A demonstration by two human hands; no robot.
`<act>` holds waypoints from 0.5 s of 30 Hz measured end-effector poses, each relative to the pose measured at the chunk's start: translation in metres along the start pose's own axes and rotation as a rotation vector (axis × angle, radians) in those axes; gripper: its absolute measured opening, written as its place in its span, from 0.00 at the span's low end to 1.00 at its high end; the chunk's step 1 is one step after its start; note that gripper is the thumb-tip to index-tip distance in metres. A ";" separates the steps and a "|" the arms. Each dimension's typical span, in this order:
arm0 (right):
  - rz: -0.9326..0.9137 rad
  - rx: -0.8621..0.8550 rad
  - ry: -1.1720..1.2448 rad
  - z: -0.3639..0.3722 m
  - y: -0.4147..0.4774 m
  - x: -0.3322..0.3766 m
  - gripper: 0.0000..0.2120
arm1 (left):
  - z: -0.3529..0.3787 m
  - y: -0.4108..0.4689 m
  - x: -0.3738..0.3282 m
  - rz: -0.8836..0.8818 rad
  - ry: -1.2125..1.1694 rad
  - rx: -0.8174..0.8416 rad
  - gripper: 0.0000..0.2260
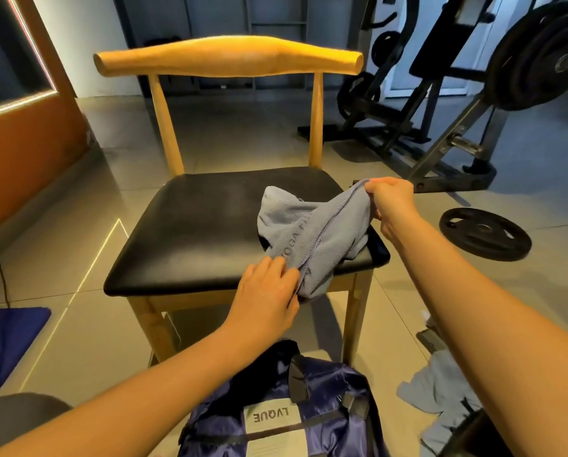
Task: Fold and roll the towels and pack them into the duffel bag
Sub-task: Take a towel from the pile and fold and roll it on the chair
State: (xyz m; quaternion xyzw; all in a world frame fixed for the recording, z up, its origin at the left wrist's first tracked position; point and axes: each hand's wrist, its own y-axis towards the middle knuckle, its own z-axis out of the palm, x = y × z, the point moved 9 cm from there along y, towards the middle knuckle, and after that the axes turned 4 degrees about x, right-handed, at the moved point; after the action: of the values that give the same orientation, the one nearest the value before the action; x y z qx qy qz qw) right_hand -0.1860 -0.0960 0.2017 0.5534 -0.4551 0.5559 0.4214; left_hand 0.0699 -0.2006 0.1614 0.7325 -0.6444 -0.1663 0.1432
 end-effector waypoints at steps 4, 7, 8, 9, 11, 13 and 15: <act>-0.025 0.005 0.014 -0.002 0.002 0.003 0.11 | -0.017 -0.012 0.031 -0.091 -0.094 -0.039 0.08; -0.079 0.034 0.014 0.000 -0.001 0.014 0.11 | -0.046 -0.014 0.066 -0.217 -0.270 -0.088 0.07; -0.104 0.042 0.019 0.001 -0.003 0.021 0.11 | -0.061 -0.012 0.079 -0.259 -0.333 -0.112 0.05; -0.138 0.048 0.021 0.001 -0.006 0.031 0.10 | -0.078 -0.007 0.093 -0.294 -0.389 -0.142 0.04; -0.222 0.062 0.015 0.003 -0.011 0.058 0.09 | -0.122 0.007 0.120 -0.330 -0.465 -0.210 0.04; -0.300 0.078 -0.009 0.007 -0.020 0.091 0.08 | -0.168 0.028 0.143 -0.333 -0.481 -0.263 0.04; -0.372 0.094 -0.040 0.010 -0.030 0.130 0.08 | -0.213 0.049 0.156 -0.314 -0.447 -0.286 0.04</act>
State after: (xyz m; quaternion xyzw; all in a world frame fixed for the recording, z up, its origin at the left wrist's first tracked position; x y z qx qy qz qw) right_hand -0.1582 -0.1033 0.3321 0.6578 -0.3268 0.4780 0.4816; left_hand 0.1346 -0.3630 0.3655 0.7408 -0.5088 -0.4326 0.0721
